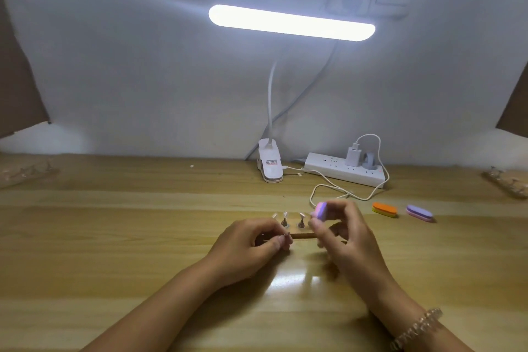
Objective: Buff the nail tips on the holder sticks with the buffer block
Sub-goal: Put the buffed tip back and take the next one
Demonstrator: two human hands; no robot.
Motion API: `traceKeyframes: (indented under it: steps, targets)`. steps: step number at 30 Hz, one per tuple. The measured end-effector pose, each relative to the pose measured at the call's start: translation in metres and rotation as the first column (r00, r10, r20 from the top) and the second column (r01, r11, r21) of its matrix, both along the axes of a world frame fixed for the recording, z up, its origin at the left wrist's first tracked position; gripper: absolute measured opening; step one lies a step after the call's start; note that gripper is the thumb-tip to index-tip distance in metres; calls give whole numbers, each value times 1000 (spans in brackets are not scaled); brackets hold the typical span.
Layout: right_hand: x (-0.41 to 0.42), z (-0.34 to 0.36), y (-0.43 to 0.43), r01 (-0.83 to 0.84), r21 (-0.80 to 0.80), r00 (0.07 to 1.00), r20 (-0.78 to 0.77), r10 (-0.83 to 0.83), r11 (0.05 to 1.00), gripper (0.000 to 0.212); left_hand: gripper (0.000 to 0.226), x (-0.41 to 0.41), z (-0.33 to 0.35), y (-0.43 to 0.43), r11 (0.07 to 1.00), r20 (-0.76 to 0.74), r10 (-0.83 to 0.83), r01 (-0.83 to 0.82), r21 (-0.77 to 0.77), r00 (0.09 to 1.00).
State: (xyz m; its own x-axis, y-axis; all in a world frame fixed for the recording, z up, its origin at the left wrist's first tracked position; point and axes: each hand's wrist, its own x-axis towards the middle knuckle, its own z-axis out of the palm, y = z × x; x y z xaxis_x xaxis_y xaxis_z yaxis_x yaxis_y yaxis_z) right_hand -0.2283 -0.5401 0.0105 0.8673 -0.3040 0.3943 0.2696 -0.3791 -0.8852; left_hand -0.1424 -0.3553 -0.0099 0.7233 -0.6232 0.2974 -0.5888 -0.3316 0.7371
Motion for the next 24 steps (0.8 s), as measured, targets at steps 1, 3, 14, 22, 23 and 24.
traceKeyframes:
  steps: [1,3,14,22,23,24]
  targets:
    - [0,3,-3,23,133,1000,-5,-23,991,25,14,0,0,0,1000,0,4,-4,3,1000]
    - [2,9,-12,63,425,998,-54,-45,903,28,12,-1,1,0,1000,7,11,-11,14,1000]
    - [-16,25,-61,-209,-265,855,-517,44,941,15,14,-3,4,1,999,18,24,-24,23,1000]
    - [-23,24,-57,-348,-388,814,-577,70,853,9,8,-4,3,1,999,69,32,-34,34,997]
    - [-23,23,-56,-328,-400,829,-556,58,856,10,8,-5,3,1,998,74,27,-31,46,997]
    - [-22,22,-54,-295,-421,853,-521,38,858,12,9,-5,4,1,998,79,20,-25,66,997]
